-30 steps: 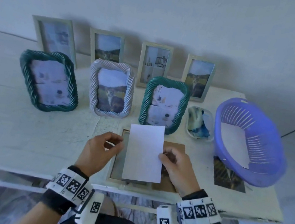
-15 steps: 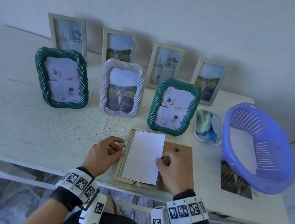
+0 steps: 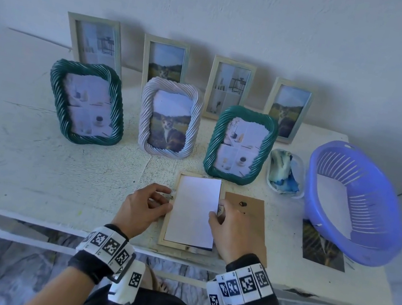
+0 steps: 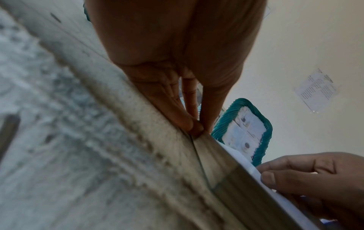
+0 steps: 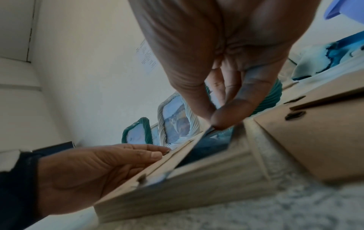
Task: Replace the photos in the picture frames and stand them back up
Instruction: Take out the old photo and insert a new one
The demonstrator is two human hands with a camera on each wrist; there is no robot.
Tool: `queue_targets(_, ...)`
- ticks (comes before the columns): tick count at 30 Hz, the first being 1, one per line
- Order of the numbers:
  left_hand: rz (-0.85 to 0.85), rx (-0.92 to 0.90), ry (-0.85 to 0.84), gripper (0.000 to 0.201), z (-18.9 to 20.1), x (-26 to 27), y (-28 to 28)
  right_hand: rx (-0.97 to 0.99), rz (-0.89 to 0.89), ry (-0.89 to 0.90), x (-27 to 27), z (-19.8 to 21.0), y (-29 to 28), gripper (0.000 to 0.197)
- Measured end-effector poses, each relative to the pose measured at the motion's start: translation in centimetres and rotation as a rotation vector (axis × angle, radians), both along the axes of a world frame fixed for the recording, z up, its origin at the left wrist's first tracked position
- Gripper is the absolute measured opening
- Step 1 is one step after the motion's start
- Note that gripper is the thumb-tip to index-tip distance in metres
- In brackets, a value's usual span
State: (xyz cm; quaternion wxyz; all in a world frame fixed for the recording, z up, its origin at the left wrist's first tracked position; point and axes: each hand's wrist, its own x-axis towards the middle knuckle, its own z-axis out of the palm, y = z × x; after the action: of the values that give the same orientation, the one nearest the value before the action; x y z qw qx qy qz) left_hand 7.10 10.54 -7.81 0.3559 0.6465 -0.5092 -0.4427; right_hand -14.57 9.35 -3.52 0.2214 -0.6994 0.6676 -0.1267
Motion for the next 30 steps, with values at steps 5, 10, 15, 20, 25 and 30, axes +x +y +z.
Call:
queue_targets(5, -0.002, -0.003, 0.010, 0.026, -0.4, 0.2, 0.0, 0.020, 0.031, 0.133, 0.1, -0.8, -0.3, 0.030)
queue_targets(10, -0.001, -0.016, 0.002, 0.026, -0.6, 0.3, 0.1, -0.009, 0.111, 0.112, -0.1, -0.3, 0.0, 0.037)
queue_targets(15, -0.004, -0.039, 0.006, 0.038, -0.6, 0.1, 0.2, -0.115, 0.074, 0.069, -2.2, 0.2, 0.1, 0.027)
queue_targets(20, -0.010, -0.040, 0.000, 0.034, -0.7, 0.2, 0.3, -0.057, -0.039, 0.333, -4.8, 0.8, 1.2, 0.045)
queue_targets(25, -0.010, -0.043, -0.017, 0.032, -0.5, 0.1, 0.3, 0.101, -0.110, 0.311, -6.4, -0.2, 2.1, 0.056)
queue_targets(30, -0.009, -0.039, -0.004, 0.032, -0.7, 0.2, 0.3, 0.100, -0.201, 0.156, -7.0, 0.0, 1.5, 0.047)
